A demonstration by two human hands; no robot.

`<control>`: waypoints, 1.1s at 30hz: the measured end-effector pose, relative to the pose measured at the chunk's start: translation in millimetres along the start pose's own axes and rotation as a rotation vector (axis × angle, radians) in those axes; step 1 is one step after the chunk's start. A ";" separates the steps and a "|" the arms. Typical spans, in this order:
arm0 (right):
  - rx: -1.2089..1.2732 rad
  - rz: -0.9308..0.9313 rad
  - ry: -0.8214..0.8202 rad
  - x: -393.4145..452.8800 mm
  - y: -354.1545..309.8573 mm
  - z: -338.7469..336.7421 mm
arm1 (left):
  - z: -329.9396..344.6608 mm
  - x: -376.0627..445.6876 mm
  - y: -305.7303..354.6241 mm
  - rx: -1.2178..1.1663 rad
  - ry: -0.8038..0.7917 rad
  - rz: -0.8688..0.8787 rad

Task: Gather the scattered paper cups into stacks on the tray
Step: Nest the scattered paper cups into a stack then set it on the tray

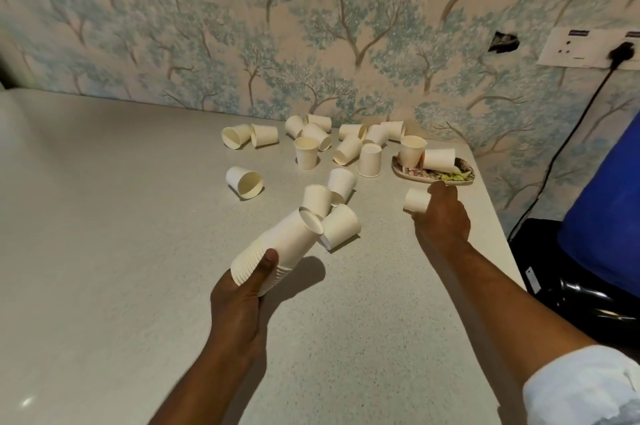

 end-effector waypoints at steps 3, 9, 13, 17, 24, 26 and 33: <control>-0.013 0.023 -0.071 -13.6 -4.2 -13.9 | -4.5 -5.2 -2.9 0.000 0.004 -0.008; 0.640 0.175 -0.417 -72.1 -47.7 -56.0 | -10.4 -9.7 -4.0 0.043 -0.051 -0.016; 1.348 0.291 -0.343 -123.2 -91.8 -89.2 | -9.5 -5.0 1.0 0.060 -0.096 -0.032; 1.482 0.240 -0.244 -165.9 -142.2 -106.5 | -12.1 0.4 12.2 0.069 -0.159 -0.039; 1.313 0.134 -0.176 -220.1 -202.4 -98.8 | -28.3 16.7 35.4 0.143 -0.232 -0.024; 1.294 0.149 -0.134 -233.0 -211.7 -93.3 | -30.7 19.7 41.6 0.175 -0.254 0.005; 1.228 0.191 -0.156 -257.1 -232.3 -76.9 | -42.2 37.4 62.2 0.242 -0.279 0.100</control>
Point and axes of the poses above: each hand's wrist, its own x-axis towards the middle knuckle, its own z-axis out of the palm, y = z × x, the point moved 3 cm from there along x, towards the middle knuckle, and after that the axes turned 14 degrees about -x, right-handed, at the moved point
